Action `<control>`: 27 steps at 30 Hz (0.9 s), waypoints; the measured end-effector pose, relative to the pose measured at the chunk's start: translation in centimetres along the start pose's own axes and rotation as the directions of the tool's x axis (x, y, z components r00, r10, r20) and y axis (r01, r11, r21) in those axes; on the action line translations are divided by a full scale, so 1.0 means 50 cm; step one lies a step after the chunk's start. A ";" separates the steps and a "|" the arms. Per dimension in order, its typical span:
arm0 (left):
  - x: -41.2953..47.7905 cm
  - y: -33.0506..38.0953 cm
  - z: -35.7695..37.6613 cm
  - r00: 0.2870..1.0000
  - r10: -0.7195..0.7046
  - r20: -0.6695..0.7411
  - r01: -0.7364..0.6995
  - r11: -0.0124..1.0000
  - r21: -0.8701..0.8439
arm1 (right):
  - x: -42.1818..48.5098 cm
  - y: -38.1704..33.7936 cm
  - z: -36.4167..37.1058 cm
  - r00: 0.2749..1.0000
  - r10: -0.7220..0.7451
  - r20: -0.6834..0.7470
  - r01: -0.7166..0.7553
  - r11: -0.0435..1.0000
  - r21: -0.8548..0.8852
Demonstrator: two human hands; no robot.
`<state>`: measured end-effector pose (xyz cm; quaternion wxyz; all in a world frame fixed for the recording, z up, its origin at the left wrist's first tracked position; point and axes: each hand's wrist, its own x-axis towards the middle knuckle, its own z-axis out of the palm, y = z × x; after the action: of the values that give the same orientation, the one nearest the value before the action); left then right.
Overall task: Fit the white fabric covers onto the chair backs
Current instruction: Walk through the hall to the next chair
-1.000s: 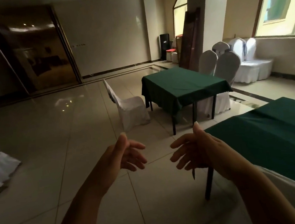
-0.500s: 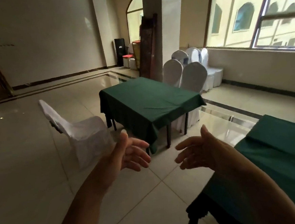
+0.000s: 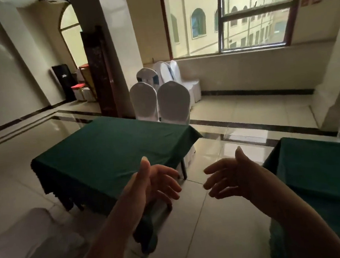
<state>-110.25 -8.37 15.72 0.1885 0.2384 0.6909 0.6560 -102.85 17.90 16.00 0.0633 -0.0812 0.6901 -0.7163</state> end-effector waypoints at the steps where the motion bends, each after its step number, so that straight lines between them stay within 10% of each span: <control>1: 0.057 0.004 -0.015 1.000 0.002 0.027 -0.001 1.000 -0.012 | 0.039 -0.008 -0.023 1.000 -0.004 -0.028 0.004 1.000 0.005; 27: 1.538 -0.029 0.013 0.880 0.111 0.463 -0.017 0.979 -0.203 | 0.847 -0.035 -0.906 0.816 -0.018 -0.578 0.094 0.990 0.102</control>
<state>-172.67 36.46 18.25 0.3513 0.3939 0.5493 0.6478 -153.48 53.72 17.42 -0.1641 0.1225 0.6277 -0.7510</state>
